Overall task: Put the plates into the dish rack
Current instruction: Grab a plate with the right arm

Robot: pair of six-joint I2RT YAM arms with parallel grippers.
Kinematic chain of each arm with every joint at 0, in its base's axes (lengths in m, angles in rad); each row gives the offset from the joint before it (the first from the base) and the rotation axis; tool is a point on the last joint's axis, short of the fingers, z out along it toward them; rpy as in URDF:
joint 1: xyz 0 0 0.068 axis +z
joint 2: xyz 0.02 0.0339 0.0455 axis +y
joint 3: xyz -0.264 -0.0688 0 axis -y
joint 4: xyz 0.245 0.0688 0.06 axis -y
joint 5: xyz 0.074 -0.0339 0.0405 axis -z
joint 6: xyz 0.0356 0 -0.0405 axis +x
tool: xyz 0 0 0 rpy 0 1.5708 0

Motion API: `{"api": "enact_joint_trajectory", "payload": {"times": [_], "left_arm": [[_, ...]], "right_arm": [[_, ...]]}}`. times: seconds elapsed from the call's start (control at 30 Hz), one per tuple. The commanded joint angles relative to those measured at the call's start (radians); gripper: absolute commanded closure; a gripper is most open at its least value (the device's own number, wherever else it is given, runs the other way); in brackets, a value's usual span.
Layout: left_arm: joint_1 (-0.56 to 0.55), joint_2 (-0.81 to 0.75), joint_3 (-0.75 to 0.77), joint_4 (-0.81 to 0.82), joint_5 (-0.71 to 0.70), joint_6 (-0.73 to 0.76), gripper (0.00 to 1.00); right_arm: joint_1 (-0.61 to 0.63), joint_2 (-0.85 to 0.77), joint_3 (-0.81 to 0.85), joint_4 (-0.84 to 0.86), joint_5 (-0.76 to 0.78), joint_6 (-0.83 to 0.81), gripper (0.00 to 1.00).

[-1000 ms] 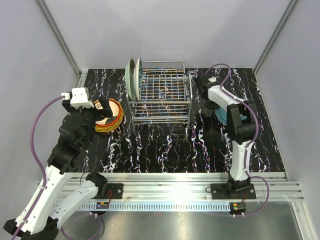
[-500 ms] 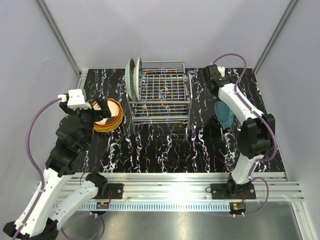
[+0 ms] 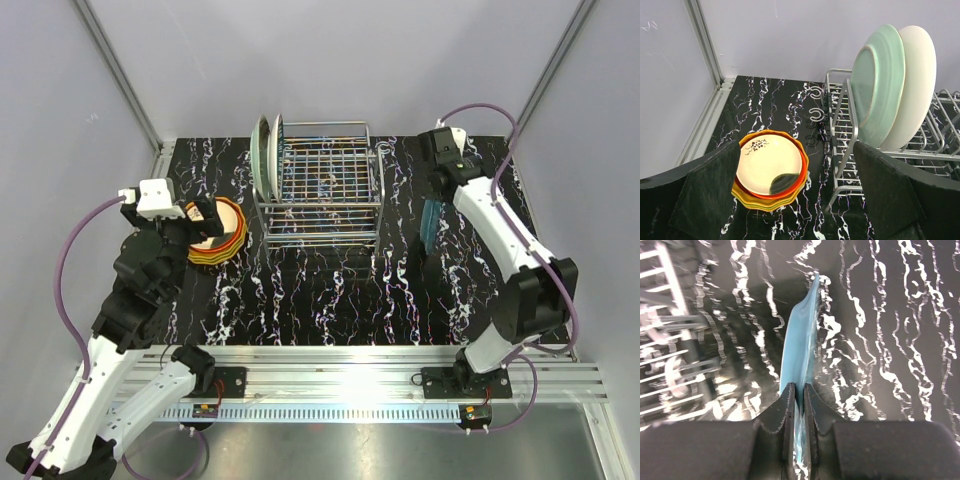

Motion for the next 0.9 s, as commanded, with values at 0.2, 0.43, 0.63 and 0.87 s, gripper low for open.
{"api": "enact_joint_trajectory", "payload": {"times": [0.2, 0.43, 0.63, 0.87], "left_arm": [[-0.005, 0.0, -0.003, 0.053, 0.005, 0.006, 0.01], [-0.014, -0.001, -0.002, 0.053, -0.004, 0.01, 0.01], [-0.015, -0.003, -0.003, 0.056, -0.006, 0.013, 0.01], [-0.02, -0.006, -0.003, 0.056, 0.005, 0.016, 0.01]], "right_arm": [[0.009, -0.201, -0.117, 0.118, -0.042, 0.085, 1.0], [0.005, -0.234, -0.199, 0.169, -0.077, 0.129, 1.0], [0.003, -0.267, -0.224, 0.175, -0.082, 0.148, 1.0], [0.002, -0.319, -0.21, 0.159, -0.122, 0.153, 1.0]]}}
